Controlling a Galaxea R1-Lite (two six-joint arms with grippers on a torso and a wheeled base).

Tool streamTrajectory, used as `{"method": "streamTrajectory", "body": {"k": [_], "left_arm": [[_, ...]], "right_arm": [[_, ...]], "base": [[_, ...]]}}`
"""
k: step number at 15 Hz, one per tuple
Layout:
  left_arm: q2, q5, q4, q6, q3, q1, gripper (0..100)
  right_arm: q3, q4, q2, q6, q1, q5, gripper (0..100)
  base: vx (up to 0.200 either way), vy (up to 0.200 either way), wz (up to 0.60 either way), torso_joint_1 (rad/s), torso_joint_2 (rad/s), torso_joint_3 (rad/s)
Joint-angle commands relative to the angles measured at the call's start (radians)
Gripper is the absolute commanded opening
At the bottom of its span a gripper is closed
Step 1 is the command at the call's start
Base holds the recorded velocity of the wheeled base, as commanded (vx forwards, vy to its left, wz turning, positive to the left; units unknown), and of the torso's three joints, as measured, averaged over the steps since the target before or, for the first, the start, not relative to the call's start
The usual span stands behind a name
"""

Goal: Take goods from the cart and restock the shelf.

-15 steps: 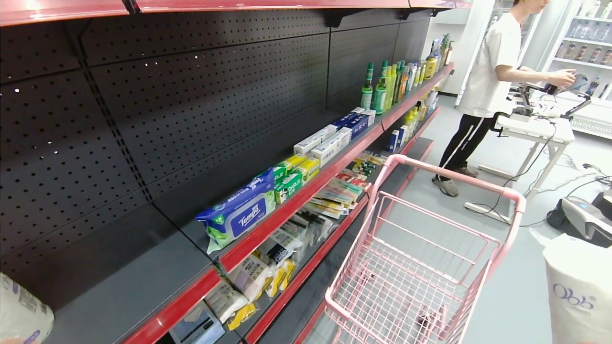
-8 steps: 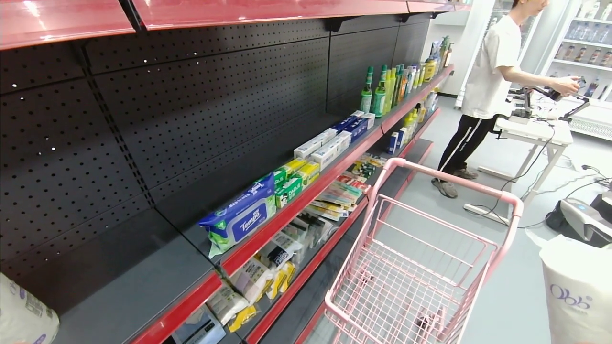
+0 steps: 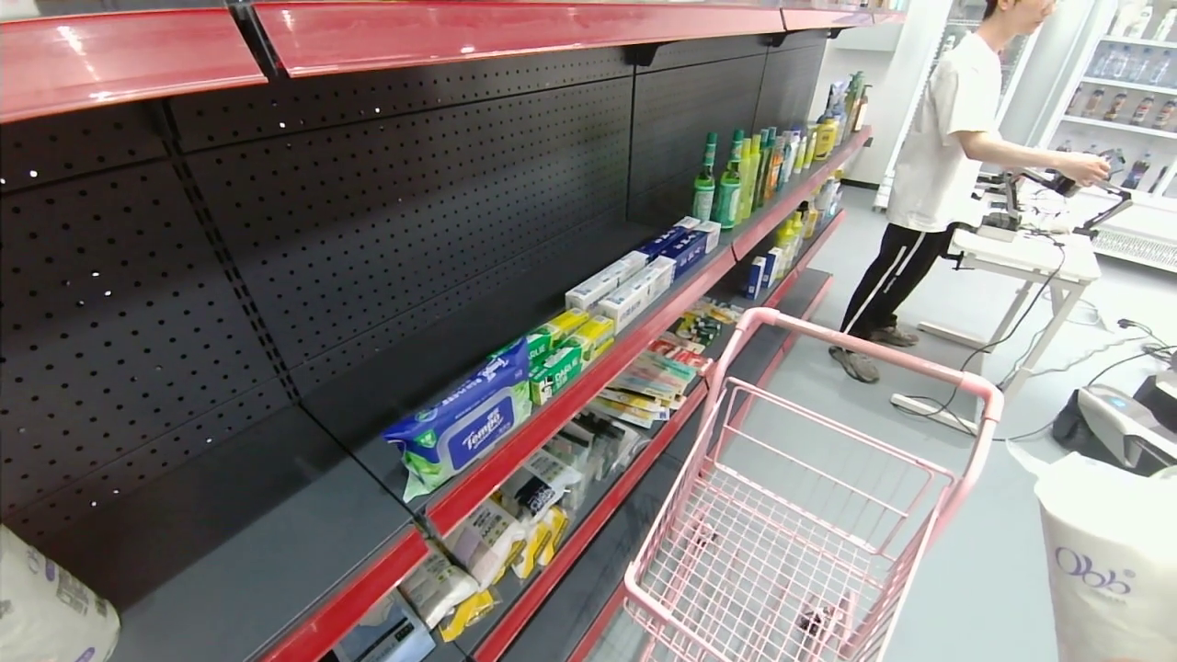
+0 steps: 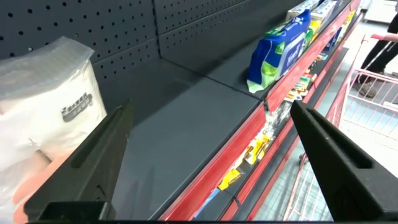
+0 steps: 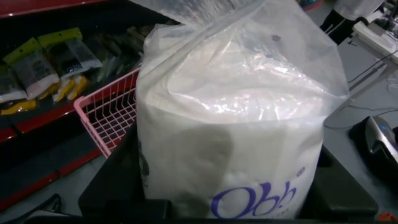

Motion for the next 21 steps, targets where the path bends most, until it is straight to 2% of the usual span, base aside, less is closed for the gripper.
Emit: {"method": "streamTrajectory", "body": {"k": [1, 2, 21], "left_arm": [[0.001, 0.0, 0.001, -0.001, 0.0, 0.002, 100], [0.001, 0.0, 0.0, 0.001, 0.0, 0.0, 100], [0.001, 0.0, 0.0, -0.001, 0.0, 0.0, 100]], "right_arm": [[0.0, 0.0, 0.007, 0.001, 0.0, -0.001, 0], [0.0, 0.0, 0.007, 0.001, 0.0, -0.001, 0], [0.006, -0.002, 0.019, -0.002, 0.002, 0.003, 0]], "base": [[0.0, 0.0, 0.0, 0.0, 0.0, 0.0], [0.0, 0.0, 0.0, 0.0, 0.0, 0.0], [0.0, 0.0, 0.6, 0.003, 0.0, 0.002]]}}
